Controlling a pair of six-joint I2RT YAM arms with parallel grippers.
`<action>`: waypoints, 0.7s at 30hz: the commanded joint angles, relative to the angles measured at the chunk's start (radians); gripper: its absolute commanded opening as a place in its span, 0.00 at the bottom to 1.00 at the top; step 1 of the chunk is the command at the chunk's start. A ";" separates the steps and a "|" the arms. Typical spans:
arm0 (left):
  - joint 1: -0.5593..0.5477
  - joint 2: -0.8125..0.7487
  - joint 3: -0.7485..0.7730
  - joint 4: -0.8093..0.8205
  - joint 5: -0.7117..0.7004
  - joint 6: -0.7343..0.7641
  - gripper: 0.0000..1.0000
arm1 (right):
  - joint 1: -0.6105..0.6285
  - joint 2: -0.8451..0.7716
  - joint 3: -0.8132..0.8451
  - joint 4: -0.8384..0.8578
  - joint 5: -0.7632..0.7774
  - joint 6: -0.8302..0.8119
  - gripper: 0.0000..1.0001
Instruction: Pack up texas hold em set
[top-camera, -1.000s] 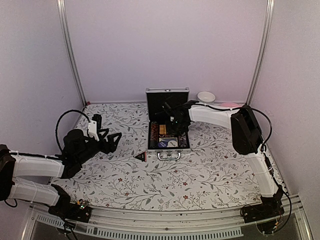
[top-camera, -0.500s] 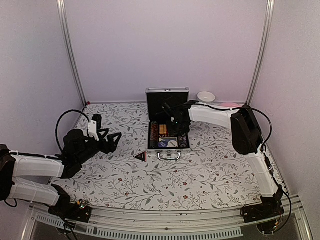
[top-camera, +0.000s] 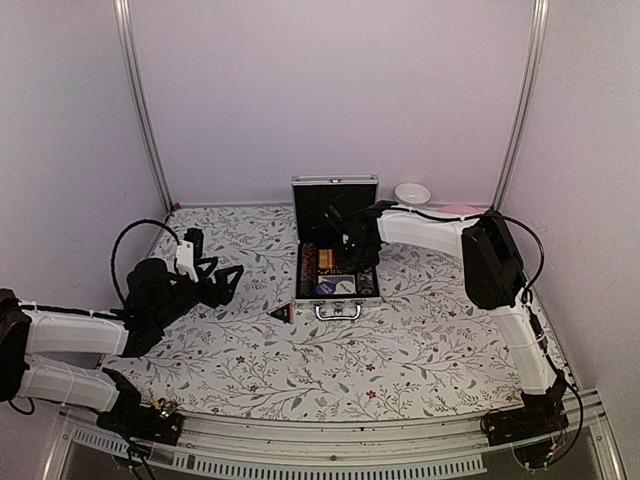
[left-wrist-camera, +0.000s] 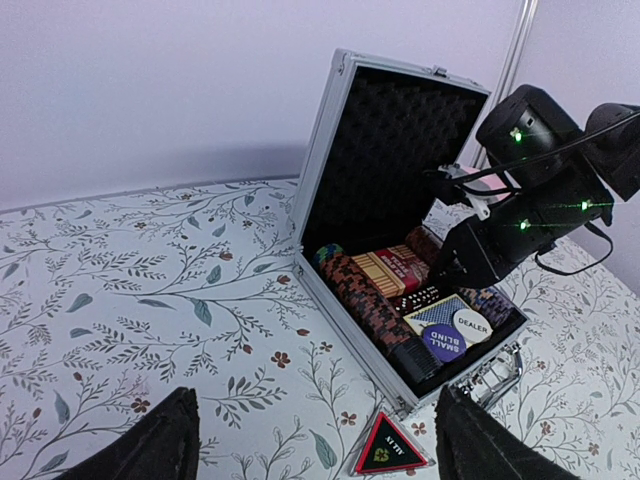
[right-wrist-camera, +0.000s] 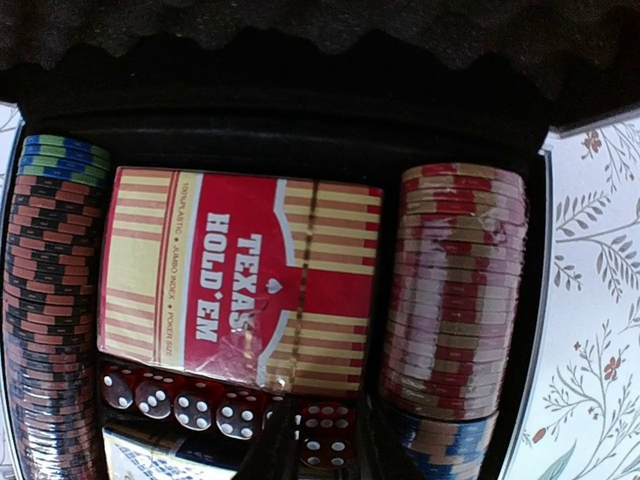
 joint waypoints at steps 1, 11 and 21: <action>0.013 0.006 -0.003 0.008 0.000 0.002 0.81 | -0.004 -0.015 0.028 -0.028 0.025 0.005 0.24; 0.013 0.005 -0.002 0.009 -0.001 0.004 0.81 | -0.003 -0.027 0.028 -0.033 0.032 0.005 0.27; 0.012 0.005 -0.002 0.008 0.001 0.002 0.81 | -0.003 -0.043 0.024 -0.054 0.068 0.011 0.21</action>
